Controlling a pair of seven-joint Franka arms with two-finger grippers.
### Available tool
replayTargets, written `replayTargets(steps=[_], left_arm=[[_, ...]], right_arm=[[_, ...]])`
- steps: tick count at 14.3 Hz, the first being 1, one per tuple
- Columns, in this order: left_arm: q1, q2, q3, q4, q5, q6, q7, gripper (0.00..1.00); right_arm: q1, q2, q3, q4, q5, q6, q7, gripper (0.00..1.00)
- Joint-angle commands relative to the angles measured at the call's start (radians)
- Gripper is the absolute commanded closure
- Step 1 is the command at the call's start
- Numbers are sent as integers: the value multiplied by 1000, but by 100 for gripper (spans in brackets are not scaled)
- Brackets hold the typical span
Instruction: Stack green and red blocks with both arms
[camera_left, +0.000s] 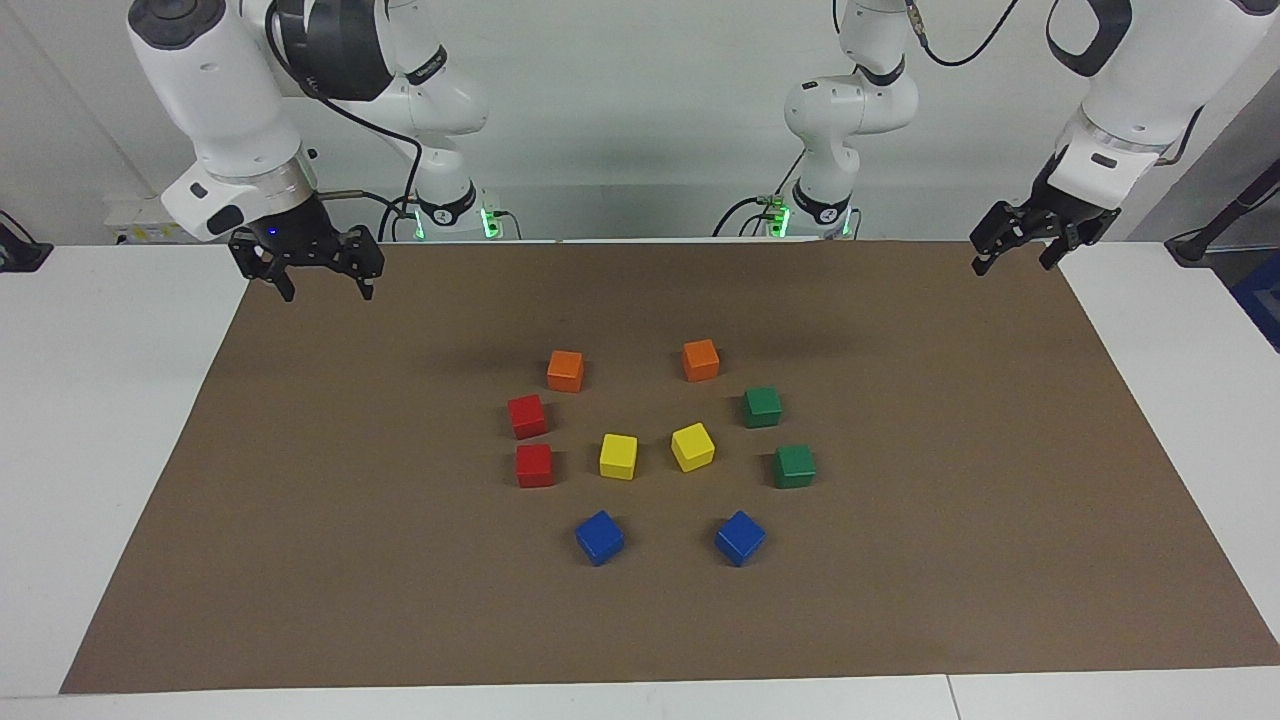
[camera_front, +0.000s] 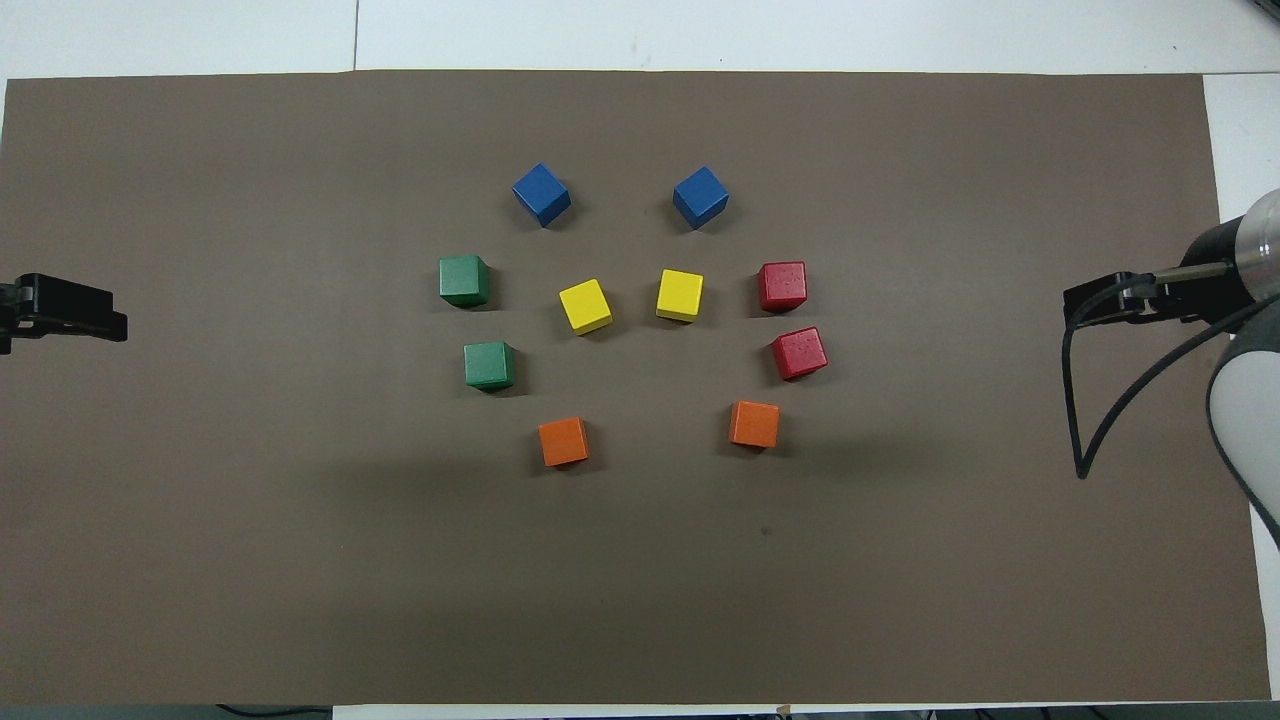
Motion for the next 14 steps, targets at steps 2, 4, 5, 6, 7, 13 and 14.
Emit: replayTargets(steps=[2,4,5,6,7,13,14], left_arm=[[8,-20,-6,-11,6,-3,14,0],[6,-24,-6,-14,6,-2,17,0],[-1,-24,-6,-14,6,0,12,0],[-4,-24,-7,-14,6,3,11,0],[-4,-24,-7,-17,6,3,17,0],[-98,-40,-12,-109,4,110,-21,0],[-130,-32,-12,-114,4,130,-62,0]], right_arm=[[-14,-21,2,-46,8,35,-24,0],[-17,-21,2,-44,8,35,-27,0],[-17,-21,2,-44,8,35,-27,0],[-17,-21,2,-44,8,35,-26,0],[-17,-21,2,-44,8,35,-26,0],[-17,-21,2,-46,8,35,-26,0],[-17,-21,2,-46,8,35,-26,0]])
